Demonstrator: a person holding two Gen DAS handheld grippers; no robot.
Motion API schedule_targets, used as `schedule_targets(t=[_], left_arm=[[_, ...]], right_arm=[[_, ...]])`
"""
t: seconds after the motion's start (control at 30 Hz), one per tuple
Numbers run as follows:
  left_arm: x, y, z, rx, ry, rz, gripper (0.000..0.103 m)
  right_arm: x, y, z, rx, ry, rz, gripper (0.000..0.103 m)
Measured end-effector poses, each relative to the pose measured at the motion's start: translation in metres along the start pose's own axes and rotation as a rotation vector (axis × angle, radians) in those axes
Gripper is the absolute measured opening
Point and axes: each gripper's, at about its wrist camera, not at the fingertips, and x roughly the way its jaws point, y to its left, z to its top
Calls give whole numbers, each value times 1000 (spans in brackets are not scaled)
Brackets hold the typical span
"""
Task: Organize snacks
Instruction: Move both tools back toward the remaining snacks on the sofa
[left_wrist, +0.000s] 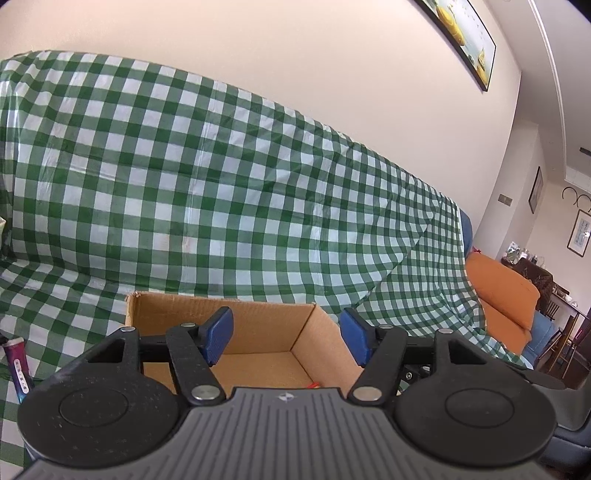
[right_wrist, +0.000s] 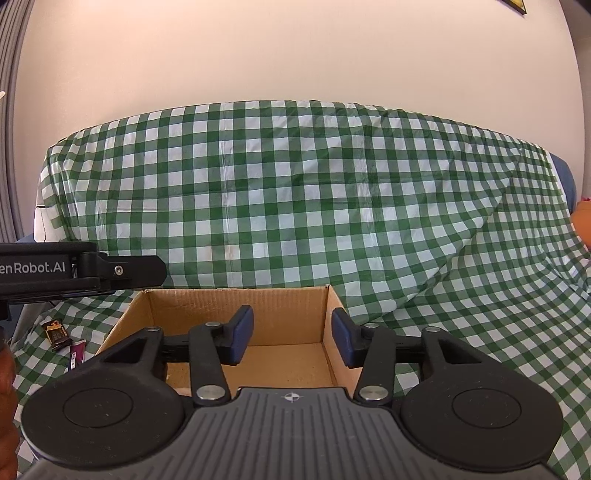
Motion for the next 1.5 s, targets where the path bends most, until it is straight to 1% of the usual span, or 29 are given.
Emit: schedule_targets(t=[0.03,0.17,0.23,0.27,0.33,0.4,0.47,0.5,0.57,0.63,0.7,0.77,0.83,0.9,0.93,0.97,1.0,1.07,1.13,1.17,1.2,1.27,1.3,1.33,1.37,1.4,1.43,1.5], left_arm=[[-1,0,0,6,-10,-2,68],[-12,5,1,11,-39,-20,54],[-18,11,3,5,-48,-14,50],[-23,16,4,-6,-50,-7,50],[-29,29,7,-39,-42,1,50],[-38,46,9,-104,-28,-14,45],[-47,65,12,-171,-19,-33,32],[-53,74,14,-190,-18,-35,29],[-63,90,21,-210,-16,-43,15],[-72,105,30,-222,-22,-54,13],[-73,123,44,-254,-16,-52,13],[-71,145,58,-275,-12,-36,13],[-70,167,66,-284,-20,-3,13],[-73,192,61,-299,-29,41,13],[-76,205,53,-312,-24,61,13],[-75,218,47,-338,18,108,13],[-78,231,43,-374,39,158,11],[-81,250,40,-420,16,182,11],[-79,264,33,-430,19,232,11],[-75,272,29,-445,39,258,11],[-73,279,26,-456,39,270,11],[-68,291,16,-443,35,300,11],[-63,299,12,-454,63,336,11],[-61,306,8,-491,79,354,11],[-60,315,6,-534,71,352,11],[-59,321,5,-557,61,356,11],[-57,326,3,-566,61,377,11],[-50,336,-2,-608,84,408,12]], right_arm=[[1,1,0,2,0,-1,53],[5,6,1,11,-1,7,59],[8,12,1,16,-4,10,60],[8,16,1,21,-9,13,60],[8,25,1,22,-34,11,60],[8,36,1,15,-58,-4,60],[4,48,0,25,-84,-4,60],[3,53,0,30,-97,0,60],[1,65,0,24,-120,18,60],[-1,79,-1,-2,-150,39,60],[-4,94,-2,-31,-174,66,59],[-8,110,-3,-40,-189,108,57],[-11,126,-7,-60,-193,148,55],[-13,141,-11,-84,-196,193,51],[-15,149,-13,-98,-209,215,50],[-17,157,-14,-114,-223,237,48],[-23,168,-16,-132,-236,264,45],[-24,185,-21,-161,-252,311,43],[-22,203,-28,-186,-228,358,43],[-19,211,-32,-191,-206,378,43],[-15,218,-37,-189,-175,395,42],[3,229,-44,-189,-119,403,43],[11,236,-48,-195,-93,400,43],[17,241,-52,-194,-71,394,43],[25,244,-55,-189,-49,386,43],[36,248,-58,-181,-18,378,43],[48,252,-62,-171,9,362,43],[72,260,-66,-151,88,327,45]])
